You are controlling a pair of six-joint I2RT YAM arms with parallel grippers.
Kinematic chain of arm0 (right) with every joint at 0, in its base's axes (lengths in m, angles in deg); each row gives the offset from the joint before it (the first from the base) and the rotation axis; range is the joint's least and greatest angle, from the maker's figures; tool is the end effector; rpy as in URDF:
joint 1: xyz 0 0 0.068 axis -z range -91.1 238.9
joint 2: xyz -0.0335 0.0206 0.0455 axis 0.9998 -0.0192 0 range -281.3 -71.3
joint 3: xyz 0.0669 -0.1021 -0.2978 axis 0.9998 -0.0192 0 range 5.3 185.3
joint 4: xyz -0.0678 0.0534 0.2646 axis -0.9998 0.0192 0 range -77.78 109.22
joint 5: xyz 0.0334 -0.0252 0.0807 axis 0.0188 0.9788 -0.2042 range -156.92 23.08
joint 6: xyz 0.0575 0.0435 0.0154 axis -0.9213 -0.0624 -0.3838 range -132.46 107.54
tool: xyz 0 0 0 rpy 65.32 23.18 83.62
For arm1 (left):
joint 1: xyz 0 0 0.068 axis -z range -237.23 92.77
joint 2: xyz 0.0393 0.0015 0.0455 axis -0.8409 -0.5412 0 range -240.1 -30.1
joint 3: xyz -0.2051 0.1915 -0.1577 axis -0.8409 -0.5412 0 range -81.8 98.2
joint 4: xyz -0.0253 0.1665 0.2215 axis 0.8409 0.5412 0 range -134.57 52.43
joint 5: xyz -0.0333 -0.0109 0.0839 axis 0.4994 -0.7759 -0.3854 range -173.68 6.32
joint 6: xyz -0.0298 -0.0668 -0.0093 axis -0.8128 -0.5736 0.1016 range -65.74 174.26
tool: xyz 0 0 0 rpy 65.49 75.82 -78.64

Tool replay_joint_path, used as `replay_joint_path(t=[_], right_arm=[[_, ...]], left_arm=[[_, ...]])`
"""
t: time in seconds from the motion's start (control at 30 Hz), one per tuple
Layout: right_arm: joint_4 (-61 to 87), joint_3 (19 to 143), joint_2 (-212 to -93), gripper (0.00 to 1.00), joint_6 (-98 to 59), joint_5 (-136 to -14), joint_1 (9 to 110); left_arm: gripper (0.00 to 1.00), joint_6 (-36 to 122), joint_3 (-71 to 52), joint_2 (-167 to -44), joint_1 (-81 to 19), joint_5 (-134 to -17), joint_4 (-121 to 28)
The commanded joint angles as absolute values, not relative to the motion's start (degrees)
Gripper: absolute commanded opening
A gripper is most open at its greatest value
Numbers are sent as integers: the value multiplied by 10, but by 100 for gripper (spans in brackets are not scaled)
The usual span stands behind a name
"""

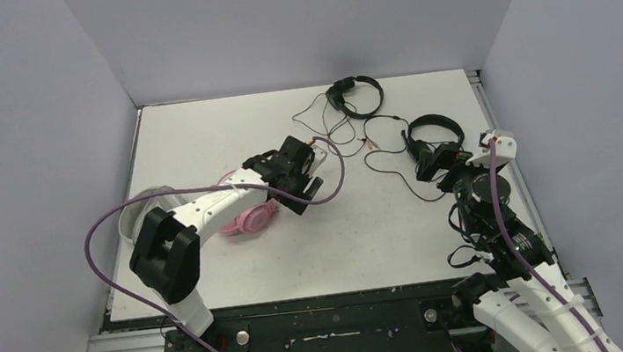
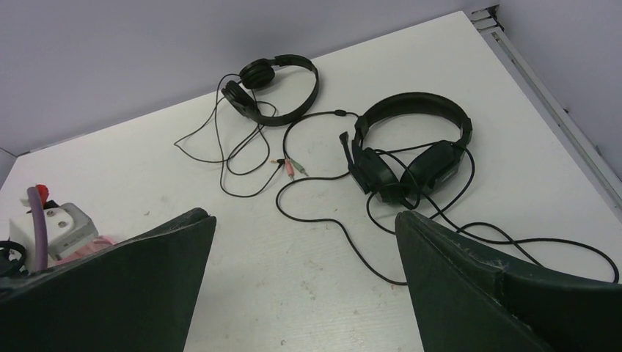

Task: Wrap the headphones
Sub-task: Move the headphones to the center of the board.

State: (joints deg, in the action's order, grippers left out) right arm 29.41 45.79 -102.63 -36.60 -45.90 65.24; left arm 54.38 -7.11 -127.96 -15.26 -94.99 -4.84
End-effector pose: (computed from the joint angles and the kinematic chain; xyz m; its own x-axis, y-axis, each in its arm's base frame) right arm 0.1294 0.0326 0.3597 -0.1369 0.3568 -0.9241 0.0073 0.9332 0.3593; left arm 0.2976 -0.2515 0.2571 -0.6605 0.5970 -0.4552 0.5908 0.7875 0.1755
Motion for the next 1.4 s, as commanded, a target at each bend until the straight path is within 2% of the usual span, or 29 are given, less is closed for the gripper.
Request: replay_joint_path(t=[0.0,0.13,0.37,0.67,0.97,1.23,1.37], right_arm=[[281,488,-1038,100,-351,-466,651],[275,490,-1047,100,-346,-466,650],[265,494,-1062,100,-345,-476,652],[270,530,-1097,100,-330,-486,651],[286,539,-1098,100,-325,-494,651],[283,522,-1121,100,-329,-512,652],[290,538,-1176,100,-334,-516,652]], left_arm=[[68,668,-25,-1311,-147,-910,-55],[64,716,-3,-1361,-131,-908,-38],[60,750,29,-1429,-147,-1010,16],[60,741,-6,-1421,-232,-1065,28],[58,724,66,-1456,-314,-1109,31],[60,663,70,-1368,-250,-1097,-4],[67,587,32,-1277,-213,-1103,-55]])
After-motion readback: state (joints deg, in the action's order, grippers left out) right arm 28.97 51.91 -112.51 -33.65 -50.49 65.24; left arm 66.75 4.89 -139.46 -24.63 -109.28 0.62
